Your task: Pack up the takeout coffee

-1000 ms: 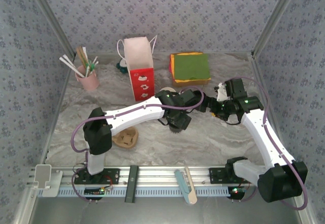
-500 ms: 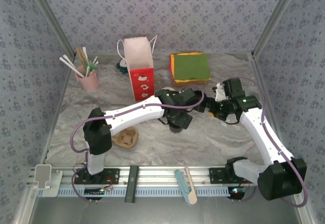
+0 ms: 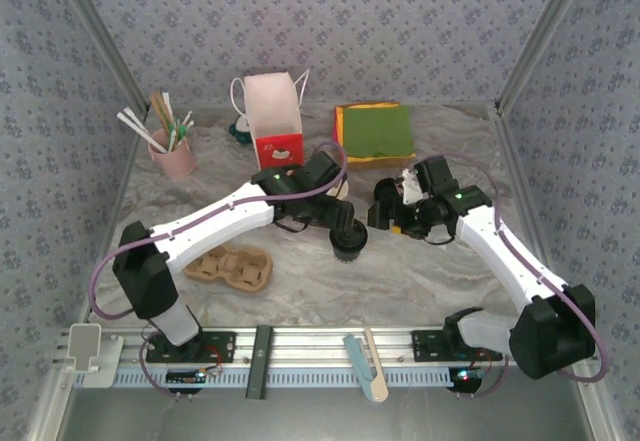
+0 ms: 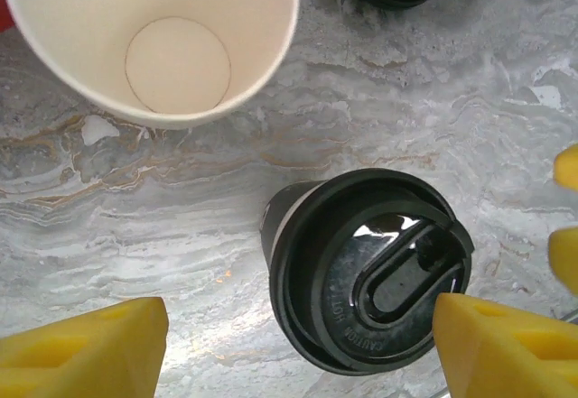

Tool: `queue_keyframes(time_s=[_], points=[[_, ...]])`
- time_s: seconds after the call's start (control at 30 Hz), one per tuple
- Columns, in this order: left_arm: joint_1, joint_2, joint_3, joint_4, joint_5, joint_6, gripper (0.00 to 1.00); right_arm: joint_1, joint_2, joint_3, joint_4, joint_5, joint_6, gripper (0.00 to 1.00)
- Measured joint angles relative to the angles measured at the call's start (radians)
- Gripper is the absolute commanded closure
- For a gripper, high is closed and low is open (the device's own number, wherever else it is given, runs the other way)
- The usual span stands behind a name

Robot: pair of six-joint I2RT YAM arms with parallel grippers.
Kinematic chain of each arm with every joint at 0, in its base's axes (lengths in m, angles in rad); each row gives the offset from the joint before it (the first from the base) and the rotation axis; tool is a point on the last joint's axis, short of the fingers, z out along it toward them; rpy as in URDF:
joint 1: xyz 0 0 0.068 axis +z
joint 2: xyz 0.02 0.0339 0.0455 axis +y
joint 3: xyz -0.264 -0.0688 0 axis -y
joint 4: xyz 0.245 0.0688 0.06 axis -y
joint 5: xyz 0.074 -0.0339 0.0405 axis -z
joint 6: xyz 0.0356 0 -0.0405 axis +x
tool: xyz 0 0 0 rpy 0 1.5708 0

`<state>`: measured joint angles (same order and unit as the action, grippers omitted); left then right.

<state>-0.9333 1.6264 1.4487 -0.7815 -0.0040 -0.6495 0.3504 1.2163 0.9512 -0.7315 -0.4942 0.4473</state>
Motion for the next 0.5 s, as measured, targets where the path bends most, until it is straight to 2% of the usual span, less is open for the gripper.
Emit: queue_keyframes(time_s=[0.3,0.5], points=[[0.059,-0.009,-0.173,0.167,0.130,-0.084,0.29,0.060,0.061,-0.005,0.052,0.001,0.012,0.33],[0.081,-0.010,-0.203,0.237,0.173,-0.108,0.29,0.072,0.082,-0.005,0.067,0.001,0.012,0.34]])
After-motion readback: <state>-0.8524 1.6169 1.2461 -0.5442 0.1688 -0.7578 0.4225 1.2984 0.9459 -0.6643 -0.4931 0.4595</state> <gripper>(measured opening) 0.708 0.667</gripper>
